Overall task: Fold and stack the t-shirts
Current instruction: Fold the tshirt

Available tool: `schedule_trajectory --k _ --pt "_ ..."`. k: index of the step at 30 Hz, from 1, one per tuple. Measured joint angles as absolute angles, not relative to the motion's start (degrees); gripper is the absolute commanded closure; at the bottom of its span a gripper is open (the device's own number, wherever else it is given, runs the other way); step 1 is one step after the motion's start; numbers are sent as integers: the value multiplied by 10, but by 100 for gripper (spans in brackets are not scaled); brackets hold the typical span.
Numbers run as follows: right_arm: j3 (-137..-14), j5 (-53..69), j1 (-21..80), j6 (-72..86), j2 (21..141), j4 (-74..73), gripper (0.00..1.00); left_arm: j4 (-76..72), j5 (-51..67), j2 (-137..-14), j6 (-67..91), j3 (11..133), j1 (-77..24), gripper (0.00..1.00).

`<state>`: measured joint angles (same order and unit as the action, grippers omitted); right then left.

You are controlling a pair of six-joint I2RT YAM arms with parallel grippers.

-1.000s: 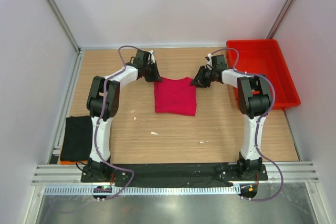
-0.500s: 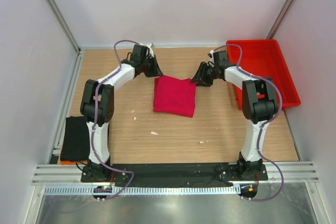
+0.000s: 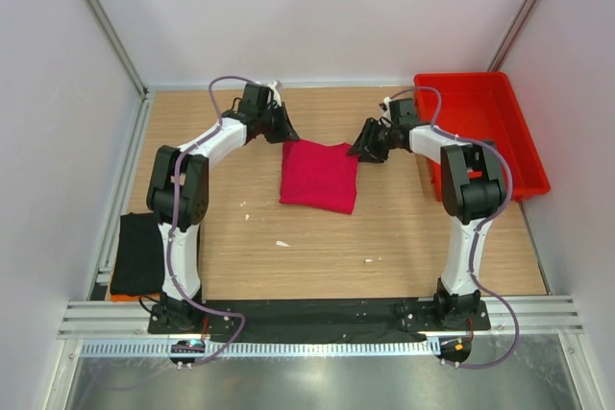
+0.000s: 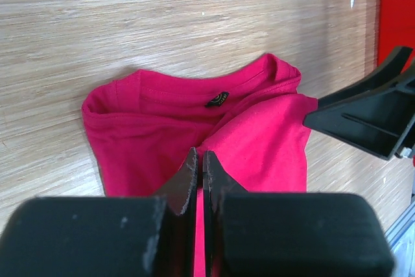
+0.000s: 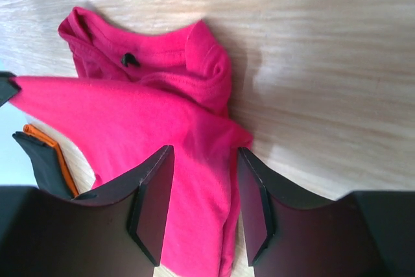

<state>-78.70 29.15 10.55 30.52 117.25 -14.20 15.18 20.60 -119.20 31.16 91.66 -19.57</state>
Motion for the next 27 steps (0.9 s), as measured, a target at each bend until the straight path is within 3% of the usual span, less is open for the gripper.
schedule_trajectory --k 6,12,16,17,25,27 --pt "-802 279 105 301 1197 -145 46 151 206 -1192 311 916 -196 100" --pt "-812 262 105 281 1198 -160 49 151 206 -1192 311 916 -196 100" --pt "-813 268 105 278 1202 -159 65 149 206 -1192 311 912 -196 100" --pt "-813 271 105 278 1203 -156 79 149 206 -1192 311 909 -196 100" --pt "-812 288 107 283 1202 -142 99 149 206 -1190 311 901 -196 100" --pt "-810 285 108 283 1191 -156 99 151 206 -1183 314 894 -196 100"
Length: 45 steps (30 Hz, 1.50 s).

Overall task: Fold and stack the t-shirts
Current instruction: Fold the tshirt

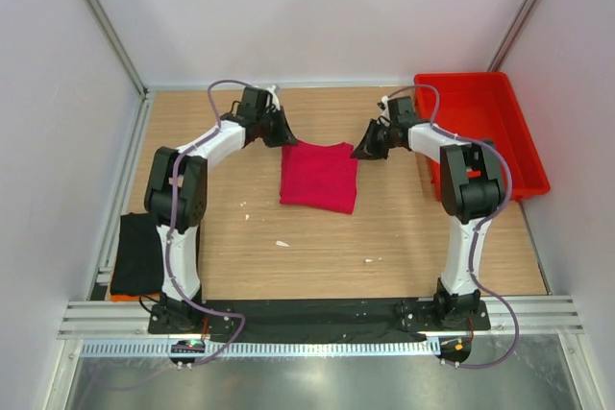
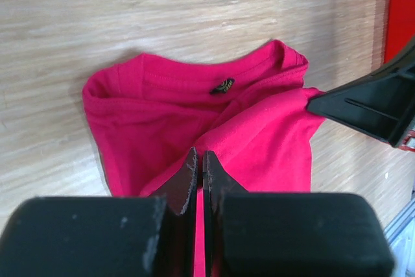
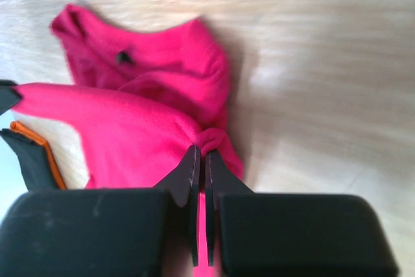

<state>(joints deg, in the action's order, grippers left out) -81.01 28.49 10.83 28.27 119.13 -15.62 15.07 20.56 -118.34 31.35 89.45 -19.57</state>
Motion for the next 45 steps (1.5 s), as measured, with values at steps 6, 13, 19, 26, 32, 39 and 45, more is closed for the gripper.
schedule_trajectory --k 6,13,19,26,32,39,45 --pt "-795 266 125 273 1093 -206 99 166 203 -1109 327 845 -196 100" --pt "-780 255 155 271 980 -245 99 195 197 -992 340 799 -196 100" --pt "-762 238 184 277 921 -280 99 227 189 -899 356 750 -196 100" --pt "-764 234 192 287 879 -305 99 255 180 -863 359 744 -196 100" --pt "-784 230 192 288 895 -310 99 256 176 -888 360 754 -193 100" --pt "-858 222 179 288 999 -286 99 257 178 -1013 361 854 -175 100" --pt "-990 218 141 266 1199 -234 98 248 177 -1162 358 972 -149 100"
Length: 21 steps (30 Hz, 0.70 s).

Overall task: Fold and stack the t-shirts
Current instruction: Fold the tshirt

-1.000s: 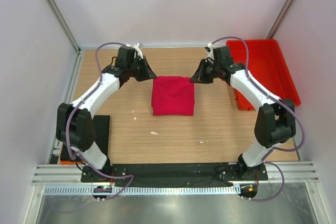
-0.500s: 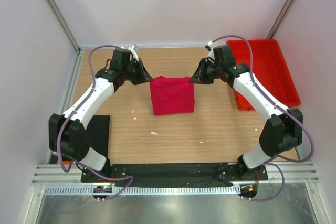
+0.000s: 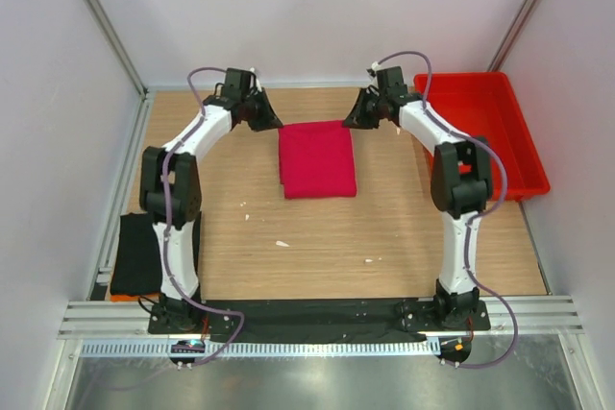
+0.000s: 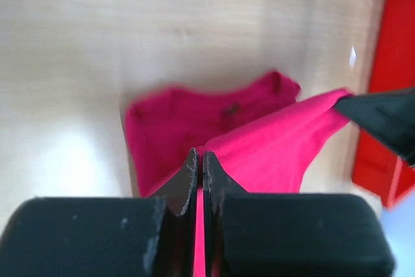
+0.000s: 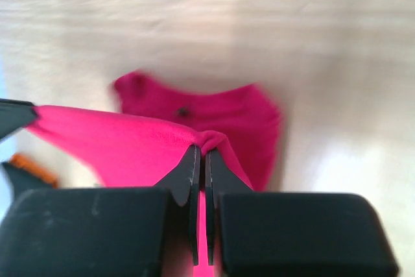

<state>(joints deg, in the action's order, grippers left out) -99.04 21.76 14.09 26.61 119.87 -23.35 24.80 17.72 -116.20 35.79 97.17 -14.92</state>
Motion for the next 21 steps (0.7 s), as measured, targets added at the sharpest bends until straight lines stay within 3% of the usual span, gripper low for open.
schedule_trajectory --k 6,9,11,12,13,14,17,18,21 --pt "-1166 234 117 253 1413 -238 97 256 199 -1379 357 1160 -125 100" --pt "-1217 253 111 256 1443 -243 78 261 220 -1437 364 1202 -116 100" --pt "-1223 250 110 256 1443 -240 78 268 218 -1439 365 1211 -112 97" --pt "-1227 249 110 254 1444 -241 75 269 213 -1439 363 1214 -111 84" --pt "-1234 248 109 253 1445 -246 68 269 208 -1439 359 1214 -111 81" --pt "-1243 245 107 251 1447 -254 54 272 200 -1439 356 1215 -111 79" --pt "-1255 226 98 249 1448 -271 41 283 177 -1434 352 1216 -110 66" --pt "-1259 215 94 247 1448 -279 31 292 159 -1428 348 1216 -111 45" --pt "-1261 175 84 238 1442 -310 23 317 107 -1393 337 1203 -111 37"
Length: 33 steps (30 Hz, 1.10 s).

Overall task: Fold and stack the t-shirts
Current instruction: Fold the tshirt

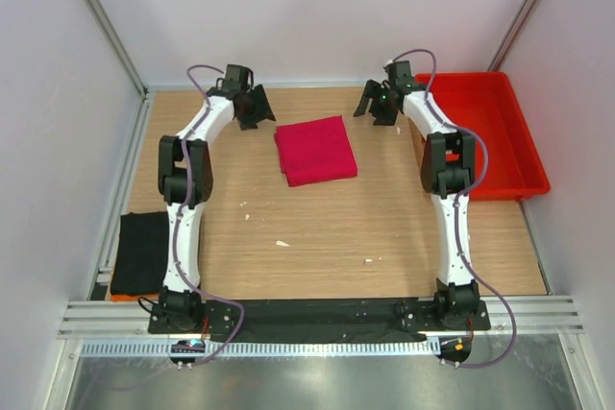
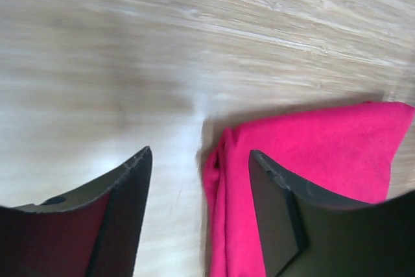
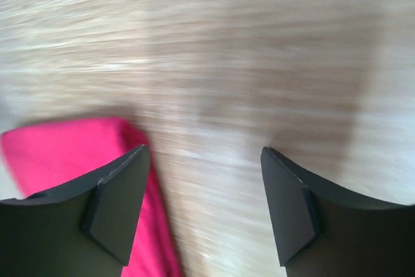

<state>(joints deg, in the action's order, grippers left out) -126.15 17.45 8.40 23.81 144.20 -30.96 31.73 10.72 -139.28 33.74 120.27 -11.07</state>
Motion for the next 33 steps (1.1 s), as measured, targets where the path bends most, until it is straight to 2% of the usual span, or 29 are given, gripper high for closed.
schedule_trajectory --k 4,5,11,15,22,26,33 --pt "-1261 114 76 235 1412 -376 20 335 69 -1304 322 1149 -109 37" --pt "-1253 103 75 236 1400 -389 0 333 66 -1280 320 1134 -108 38" --pt "-1125 89 87 248 1261 -408 0 258 112 -1203 337 1027 -107 39" --pt "-1023 101 99 255 1157 -400 0 215 133 -1223 351 977 -112 38" --pt "-848 113 103 251 1006 -387 0 170 126 -1272 347 971 -129 40" --pt "-795 115 102 244 956 -382 0 152 124 -1287 352 971 -140 44" --pt "-771 128 102 241 932 -366 0 125 109 -1298 359 971 -157 46"
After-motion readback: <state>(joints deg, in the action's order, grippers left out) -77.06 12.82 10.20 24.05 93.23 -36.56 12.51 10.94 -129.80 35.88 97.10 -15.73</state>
